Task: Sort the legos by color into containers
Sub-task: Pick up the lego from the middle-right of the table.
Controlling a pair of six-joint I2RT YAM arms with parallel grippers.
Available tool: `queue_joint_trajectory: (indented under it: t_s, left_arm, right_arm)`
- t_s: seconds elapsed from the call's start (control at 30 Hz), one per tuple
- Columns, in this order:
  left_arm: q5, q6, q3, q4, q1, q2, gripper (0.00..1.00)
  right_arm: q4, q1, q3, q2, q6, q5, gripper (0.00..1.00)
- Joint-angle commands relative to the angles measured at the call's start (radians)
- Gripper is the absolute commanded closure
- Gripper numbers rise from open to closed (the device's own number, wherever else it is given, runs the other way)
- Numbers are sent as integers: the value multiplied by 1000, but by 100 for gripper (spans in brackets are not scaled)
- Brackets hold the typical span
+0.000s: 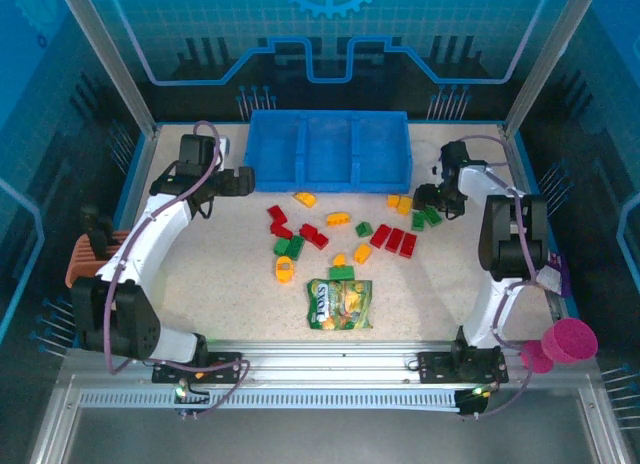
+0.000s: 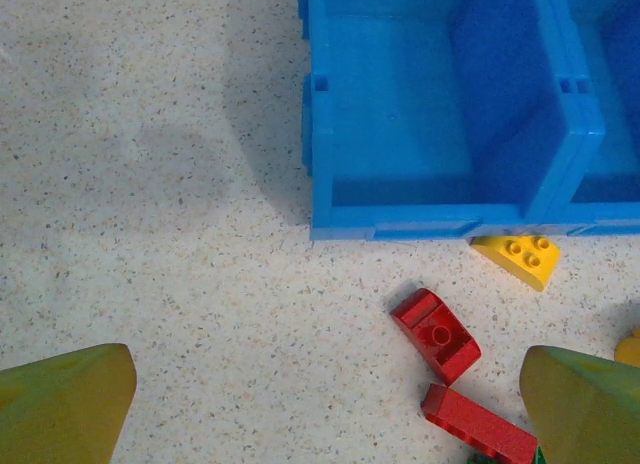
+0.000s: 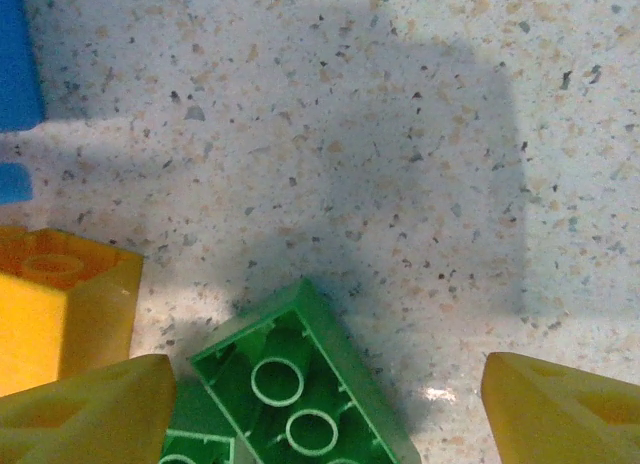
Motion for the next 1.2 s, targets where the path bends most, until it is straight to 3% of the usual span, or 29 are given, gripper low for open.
queue_joint_trajectory:
  t_s: [0.0,0.67,0.97,1.17]
  left_arm:
    - [-2,26,28,-31,-7,-15,1]
    - [-18,43,37,-30,-22,-28,1]
    - [-33,84,61,-36,-23,-31,1]
    - [-28,93,65,-38,-24,-21,1]
  right_arm:
    - [-71,6,36,49,-21,43,20]
    - [-88,7,-28,35,-34,59,71]
    - [-160,65,79,-188,-88,157,72]
    - [-155,157,302,-168,-123,163,71]
